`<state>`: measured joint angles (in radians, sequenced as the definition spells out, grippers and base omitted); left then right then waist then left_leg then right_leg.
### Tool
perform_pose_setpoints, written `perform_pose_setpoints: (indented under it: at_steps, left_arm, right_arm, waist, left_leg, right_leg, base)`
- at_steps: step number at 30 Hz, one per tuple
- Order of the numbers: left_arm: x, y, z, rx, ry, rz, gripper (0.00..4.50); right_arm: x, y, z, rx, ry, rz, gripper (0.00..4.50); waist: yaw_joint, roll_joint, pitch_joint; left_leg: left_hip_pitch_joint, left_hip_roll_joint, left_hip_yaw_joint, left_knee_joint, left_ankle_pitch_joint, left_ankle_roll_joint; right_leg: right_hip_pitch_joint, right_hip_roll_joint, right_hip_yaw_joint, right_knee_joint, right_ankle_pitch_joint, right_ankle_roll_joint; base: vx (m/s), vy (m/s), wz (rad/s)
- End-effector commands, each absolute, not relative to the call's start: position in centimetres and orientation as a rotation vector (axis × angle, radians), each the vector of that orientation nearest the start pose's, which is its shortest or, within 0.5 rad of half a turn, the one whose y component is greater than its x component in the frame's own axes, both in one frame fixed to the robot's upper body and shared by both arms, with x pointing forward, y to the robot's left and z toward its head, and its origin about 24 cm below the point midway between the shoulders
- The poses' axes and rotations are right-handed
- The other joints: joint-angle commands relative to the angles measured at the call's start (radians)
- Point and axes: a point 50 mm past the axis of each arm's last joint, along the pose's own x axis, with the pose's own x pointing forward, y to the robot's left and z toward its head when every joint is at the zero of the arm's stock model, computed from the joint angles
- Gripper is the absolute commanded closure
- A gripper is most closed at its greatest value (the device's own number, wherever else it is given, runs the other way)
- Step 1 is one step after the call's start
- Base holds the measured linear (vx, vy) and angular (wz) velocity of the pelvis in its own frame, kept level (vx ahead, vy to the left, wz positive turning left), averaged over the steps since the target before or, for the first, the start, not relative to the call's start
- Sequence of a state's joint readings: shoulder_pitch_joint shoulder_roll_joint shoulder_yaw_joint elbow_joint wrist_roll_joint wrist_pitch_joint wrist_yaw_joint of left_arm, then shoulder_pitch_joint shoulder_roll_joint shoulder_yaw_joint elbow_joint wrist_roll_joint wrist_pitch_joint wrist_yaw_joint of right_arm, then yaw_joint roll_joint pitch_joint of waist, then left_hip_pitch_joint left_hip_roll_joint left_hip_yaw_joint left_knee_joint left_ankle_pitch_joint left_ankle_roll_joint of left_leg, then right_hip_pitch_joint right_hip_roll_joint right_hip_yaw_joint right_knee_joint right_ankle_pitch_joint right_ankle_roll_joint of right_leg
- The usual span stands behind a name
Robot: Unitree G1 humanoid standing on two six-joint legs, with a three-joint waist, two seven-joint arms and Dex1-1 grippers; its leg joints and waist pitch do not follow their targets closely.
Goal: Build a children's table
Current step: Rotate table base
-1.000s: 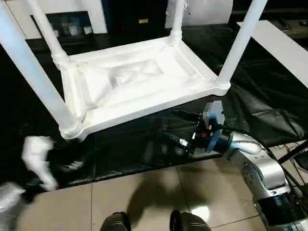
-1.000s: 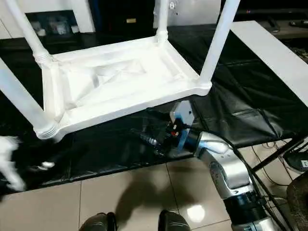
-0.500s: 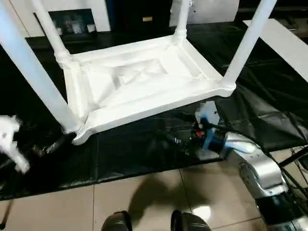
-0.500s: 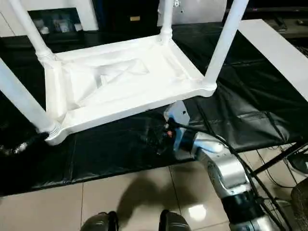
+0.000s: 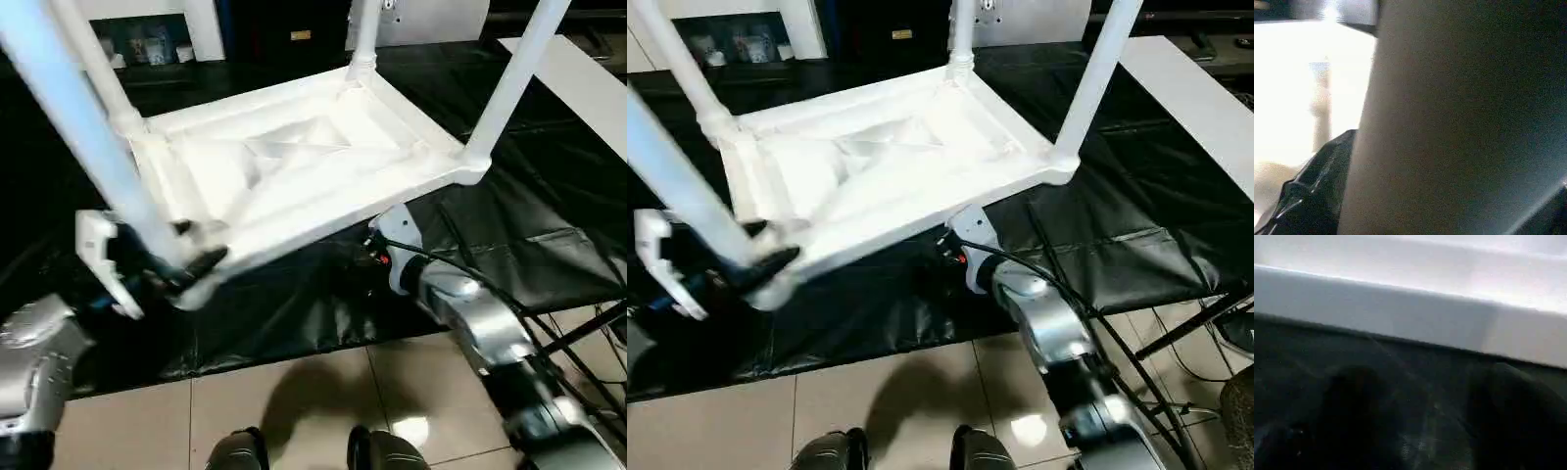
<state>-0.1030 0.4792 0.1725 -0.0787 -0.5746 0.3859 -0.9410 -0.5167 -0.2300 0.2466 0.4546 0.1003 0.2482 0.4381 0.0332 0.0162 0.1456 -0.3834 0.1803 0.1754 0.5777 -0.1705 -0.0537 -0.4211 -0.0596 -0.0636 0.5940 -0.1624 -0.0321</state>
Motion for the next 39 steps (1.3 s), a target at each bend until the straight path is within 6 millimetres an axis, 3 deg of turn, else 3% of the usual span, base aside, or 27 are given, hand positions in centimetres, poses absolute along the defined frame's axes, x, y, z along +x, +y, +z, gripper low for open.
perform_pose_setpoints:
  at_steps: [1,5,6,8,13,15,24,28,34,39]
  left_arm:
    - [24.3,18.7,10.2,-0.186,0.072,-1.024,0.05]
    - [23.9,16.9,10.1,-0.204,0.081,-1.104,0.05]
    - [23.6,15.3,10.0,-0.215,0.086,-1.164,0.05]
    - [23.7,14.4,10.1,-0.234,0.072,-1.178,0.05]
    - [23.8,12.3,10.2,-0.258,0.060,-1.243,0.05]
    - [24.0,10.8,10.4,-0.273,0.042,-1.274,0.05]
    - [24.7,7.8,10.8,-0.282,-0.003,-1.326,0.05]
    - [25.2,7.0,11.0,-0.278,-0.024,-1.314,0.05]
    - [26.5,7.0,11.0,-0.227,-0.060,-1.233,0.05]
    - [28.3,7.9,11.2,-0.148,-0.108,-1.117,0.05]
  right_arm:
    - [33.5,-11.2,4.6,-0.254,0.300,0.619,0.00]
    - [33.8,-10.8,4.6,-0.252,0.297,0.621,0.00]
    - [34.2,-10.4,4.6,-0.238,0.283,0.616,0.00]
    - [34.5,-10.0,4.9,-0.232,0.264,0.618,0.00]
    - [34.7,-9.2,5.3,-0.240,0.228,0.649,0.00]
    - [34.8,-8.7,5.4,-0.255,0.214,0.676,0.00]
    - [34.8,-8.0,5.5,-0.260,0.190,0.726,0.00]
    - [34.8,-7.5,5.4,-0.261,0.185,0.741,0.00]
    - [35.2,-7.5,5.4,-0.270,0.181,0.712,0.00]
    - [35.6,-9.8,5.2,-0.282,0.198,0.647,0.00]
  waist:
    - [-0.005,0.006,-0.068]
    - [-0.010,-0.004,-0.065]
    - [-0.016,-0.006,-0.065]
    - [-0.022,-0.010,-0.066]
    - [-0.030,-0.007,-0.073]
    - [-0.036,-0.012,-0.078]
    - [-0.044,-0.016,-0.092]
    - [-0.044,-0.016,-0.093]
    - [-0.044,-0.019,-0.090]
    - [-0.042,-0.024,-0.092]
  left_leg:
    - [0.022,0.049,-0.010,-0.070,-0.206,0.026]
    - [0.022,0.047,-0.008,-0.070,-0.240,0.020]
    - [0.019,0.046,-0.011,-0.071,-0.249,0.014]
    - [0.019,0.045,-0.012,-0.071,-0.258,0.010]
    - [0.018,0.044,-0.011,-0.067,-0.233,0.017]
    - [0.015,0.042,-0.008,-0.062,-0.211,0.031]
    - [0.008,0.042,-0.006,-0.051,-0.137,0.074]
    - [0.008,0.042,-0.004,-0.047,-0.119,0.092]
    - [0.011,0.044,-0.005,-0.045,-0.190,0.062]
    - [0.012,0.044,-0.007,-0.043,-0.216,0.043]
  right_leg:
    - [0.050,-0.074,0.060,-0.059,-0.220,-0.238]
    - [0.049,-0.073,0.060,-0.067,-0.283,-0.211]
    - [0.052,-0.075,0.061,-0.069,-0.323,-0.189]
    - [0.053,-0.074,0.060,-0.071,-0.341,-0.183]
    - [0.055,-0.072,0.059,-0.065,-0.289,-0.198]
    - [0.059,-0.072,0.059,-0.064,-0.257,-0.211]
    - [0.071,-0.071,0.055,-0.054,-0.170,-0.244]
    - [0.070,-0.070,0.054,-0.052,-0.142,-0.259]
    - [0.065,-0.072,0.052,-0.062,-0.267,-0.230]
    - [0.062,-0.072,0.052,-0.063,-0.317,-0.202]
  base:
    - [0.000,0.000,0.00]
    - [0.000,0.000,0.00]
    - [0.000,0.000,0.00]
    - [0.000,0.000,0.00]
    - [0.000,0.000,0.00]
    - [0.000,0.000,0.00]
    - [0.000,0.000,0.00]
    - [0.000,0.000,0.00]
    - [0.000,0.000,0.00]
    - [0.000,0.000,0.00]
